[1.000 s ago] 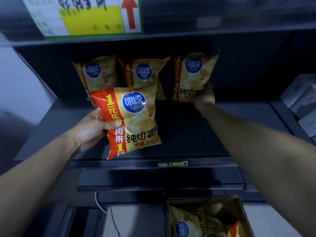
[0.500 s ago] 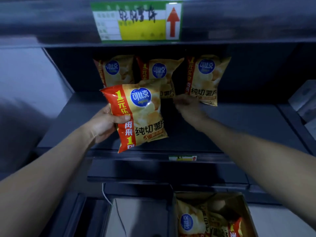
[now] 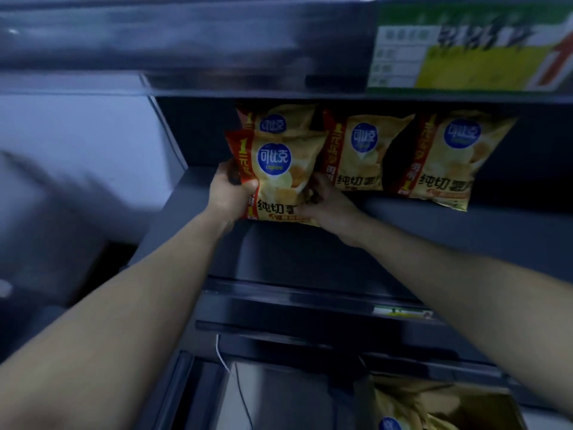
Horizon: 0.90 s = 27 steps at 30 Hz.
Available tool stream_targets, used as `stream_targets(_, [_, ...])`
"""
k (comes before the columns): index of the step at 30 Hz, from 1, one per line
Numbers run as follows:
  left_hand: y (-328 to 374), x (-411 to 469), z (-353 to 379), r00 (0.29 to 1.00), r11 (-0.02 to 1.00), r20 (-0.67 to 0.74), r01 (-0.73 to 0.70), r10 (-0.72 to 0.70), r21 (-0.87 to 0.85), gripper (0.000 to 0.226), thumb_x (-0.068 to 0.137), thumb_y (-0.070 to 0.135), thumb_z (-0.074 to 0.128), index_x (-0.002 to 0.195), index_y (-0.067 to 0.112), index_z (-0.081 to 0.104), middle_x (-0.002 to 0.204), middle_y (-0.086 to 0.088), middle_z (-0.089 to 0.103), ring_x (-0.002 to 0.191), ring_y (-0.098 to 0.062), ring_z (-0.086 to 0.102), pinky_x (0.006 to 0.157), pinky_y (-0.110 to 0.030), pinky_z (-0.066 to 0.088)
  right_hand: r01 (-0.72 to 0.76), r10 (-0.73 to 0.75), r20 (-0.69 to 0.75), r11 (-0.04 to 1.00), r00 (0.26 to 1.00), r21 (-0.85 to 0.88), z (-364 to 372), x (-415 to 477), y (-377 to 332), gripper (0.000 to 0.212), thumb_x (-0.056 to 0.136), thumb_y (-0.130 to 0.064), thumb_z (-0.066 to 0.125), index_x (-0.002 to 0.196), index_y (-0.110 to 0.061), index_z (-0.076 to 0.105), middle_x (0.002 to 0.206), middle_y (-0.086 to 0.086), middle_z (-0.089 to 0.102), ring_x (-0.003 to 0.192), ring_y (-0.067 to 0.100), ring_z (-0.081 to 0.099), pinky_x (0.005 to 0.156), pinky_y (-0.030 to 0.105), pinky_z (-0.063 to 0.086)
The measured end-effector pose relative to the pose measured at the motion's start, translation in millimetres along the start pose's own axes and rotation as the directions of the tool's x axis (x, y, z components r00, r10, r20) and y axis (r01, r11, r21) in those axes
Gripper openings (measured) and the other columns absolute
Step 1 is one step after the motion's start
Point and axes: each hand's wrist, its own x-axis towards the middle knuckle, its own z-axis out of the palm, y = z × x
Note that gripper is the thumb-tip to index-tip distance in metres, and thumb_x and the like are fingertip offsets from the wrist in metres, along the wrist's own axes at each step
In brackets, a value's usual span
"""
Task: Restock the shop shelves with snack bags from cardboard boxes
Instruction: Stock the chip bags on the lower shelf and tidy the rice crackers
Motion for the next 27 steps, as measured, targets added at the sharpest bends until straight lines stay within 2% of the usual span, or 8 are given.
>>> stream_targets(3, [-8,15,2,0.998,0.999,-0.045,0.042,-0.041,0.024,0.049,0.088,0.004,0.059,0.134,0.008,0.043,0.111,-0.001,0.055,0.101,-0.015,0.053,0.081,-0.028,0.046,-0.04,0.04,0.003,0.998,0.999,-0.046,6,12,2,0.086,0.082,-0.017,0.068,0.151,-0.026,0.016,0.152,-0.003,0.033,0.137,0.016,0.033,0.114,0.036,0.031])
stream_targets(7, [-14,23,2,0.997,0.997,-0.042,0.059,-0.057,0.043,0.047,0.086,0.009,0.061,0.132,0.009,0.047,0.112,-0.001,0.058,0.101,-0.017,0.058,0.07,-0.023,0.049,-0.073,0.073,-0.005,0.996,0.997,-0.048,7,15,3,0.085,0.086,-0.015,0.062,0.151,-0.031,0.01,0.155,-0.003,0.026,0.14,0.017,0.028,0.115,0.035,0.029])
stream_targets(10, [-17,19,0,0.998,0.994,-0.049,0.055,-0.05,0.098,0.034,0.086,0.006,0.059,0.118,0.013,0.053,0.106,0.001,0.058,0.098,-0.017,0.058,0.077,-0.03,0.052,-0.048,0.046,-0.019,0.997,0.999,-0.061,7,3,1,0.082,0.089,-0.01,0.059,0.151,-0.029,0.01,0.154,-0.003,0.028,0.14,0.017,0.029,0.11,0.026,0.029])
stream_targets(13, [-19,8,-1,0.988,0.991,-0.151,0.054,-0.036,0.121,0.019,0.086,0.003,0.054,0.096,0.018,0.048,0.084,0.005,0.051,0.082,-0.013,0.051,0.07,-0.023,0.047,-0.036,0.027,-0.104,0.995,0.994,-0.093,2,-18,-2,0.067,0.091,-0.009,0.056,0.149,-0.017,0.024,0.148,0.003,0.038,0.136,0.019,0.037,0.102,0.021,0.031])
stream_targets(16, [-14,-12,2,0.976,0.998,-0.216,0.01,0.004,0.066,0.03,0.088,-0.003,0.042,0.074,0.024,0.044,0.075,0.008,0.047,0.076,-0.012,0.047,0.063,-0.019,0.041,-0.059,0.044,-0.126,0.992,0.991,-0.114,-10,-50,-6,0.044,0.093,-0.005,0.051,0.136,-0.011,0.046,0.134,0.007,0.053,0.123,0.018,0.05,0.092,0.018,0.037])
stream_targets(19, [-6,-57,23,0.993,0.996,-0.085,-0.078,0.082,0.05,0.034,0.088,-0.01,0.044,0.071,0.02,0.047,0.074,0.007,0.048,0.068,-0.005,0.046,0.063,-0.012,0.04,-0.071,0.045,-0.16,0.985,0.986,-0.157,-27,-98,2,0.031,0.093,-0.002,0.049,0.123,-0.006,0.058,0.113,0.01,0.064,0.104,0.015,0.058,0.086,0.018,0.043])
stream_targets(22, [-11,-115,62,0.98,0.971,0.146,-0.164,0.139,0.176,0.02,0.084,-0.012,0.05,0.09,0.003,0.063,0.078,-0.003,0.056,0.07,-0.011,0.051,0.063,-0.015,0.041,-0.117,0.093,-0.182,0.985,0.979,-0.129,-45,-154,25,0.026,0.091,0.004,0.048,0.113,-0.001,0.061,0.097,0.014,0.064,0.083,0.017,0.059,0.073,0.02,0.047])
stream_targets(27, [-47,-230,136,0.8,0.955,0.595,-0.112,-0.077,0.274,0.02,0.084,-0.01,0.056,0.093,0.007,0.061,0.062,0.001,0.052,0.05,-0.005,0.05,0.055,-0.02,0.042,-0.287,0.242,-0.203,0.929,0.949,-0.235,-73,-252,104,0.023,0.081,0.007,0.06,0.075,-0.015,0.065,0.081,0.014,0.063,0.066,0.017,0.054,0.067,0.027,0.043])
